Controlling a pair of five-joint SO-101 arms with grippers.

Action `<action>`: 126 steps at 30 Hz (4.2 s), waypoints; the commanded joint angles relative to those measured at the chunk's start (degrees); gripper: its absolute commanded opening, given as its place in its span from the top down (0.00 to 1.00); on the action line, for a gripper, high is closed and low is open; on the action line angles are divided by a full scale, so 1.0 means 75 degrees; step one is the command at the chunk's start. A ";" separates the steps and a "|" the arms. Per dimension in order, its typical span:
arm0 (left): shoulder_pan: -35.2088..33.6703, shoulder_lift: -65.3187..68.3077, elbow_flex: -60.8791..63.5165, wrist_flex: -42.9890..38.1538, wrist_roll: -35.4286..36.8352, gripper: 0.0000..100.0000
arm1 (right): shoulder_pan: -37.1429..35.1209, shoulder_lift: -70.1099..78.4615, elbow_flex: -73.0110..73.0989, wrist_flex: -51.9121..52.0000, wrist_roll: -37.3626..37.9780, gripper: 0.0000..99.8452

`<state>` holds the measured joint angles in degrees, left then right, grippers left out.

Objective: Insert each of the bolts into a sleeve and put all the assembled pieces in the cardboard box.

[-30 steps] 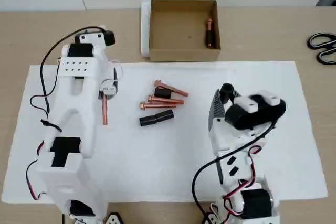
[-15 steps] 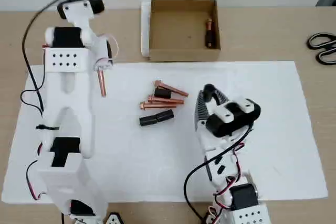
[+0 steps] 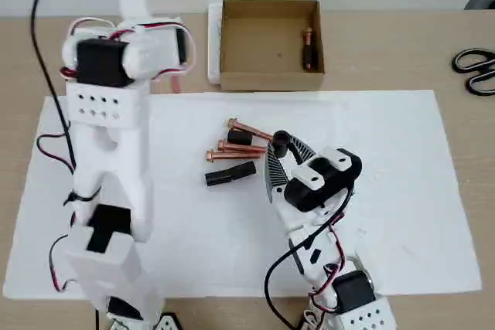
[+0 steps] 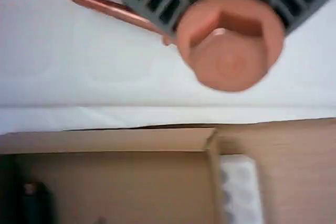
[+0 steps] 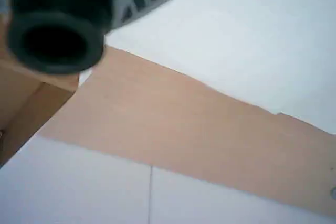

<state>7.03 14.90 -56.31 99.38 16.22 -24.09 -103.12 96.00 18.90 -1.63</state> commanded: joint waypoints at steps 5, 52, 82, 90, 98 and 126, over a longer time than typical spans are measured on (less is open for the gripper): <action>0.0996 -0.2239 -0.0346 0.0141 0.0047 0.99 | -0.0053 -0.0111 0.0059 0.0404 0.0094 1.00; 0.2555 -0.7830 1.0684 -0.5591 0.0821 0.99 | -0.1588 -0.0111 0.0059 0.0404 0.0047 1.00; 0.2872 -0.8522 1.1305 -0.5802 0.0645 0.99 | -0.1530 -0.0111 0.0059 0.0416 0.0059 1.00; 0.2884 -0.8522 1.1317 -0.5615 0.0633 0.99 | -0.1530 -0.0111 0.0070 0.0416 0.0059 1.00; 0.2884 -0.8510 1.1329 -0.5556 0.0504 0.99 | -0.1530 -0.0111 0.0070 0.0416 0.0059 1.00; 0.2895 -0.8510 1.2126 -0.5615 0.0234 0.99 | -0.1448 -0.0123 0.0070 0.0381 0.0070 1.00</action>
<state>28.84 -48.04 34.51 57.45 19.65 -35.87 -102.95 96.00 23.21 -1.63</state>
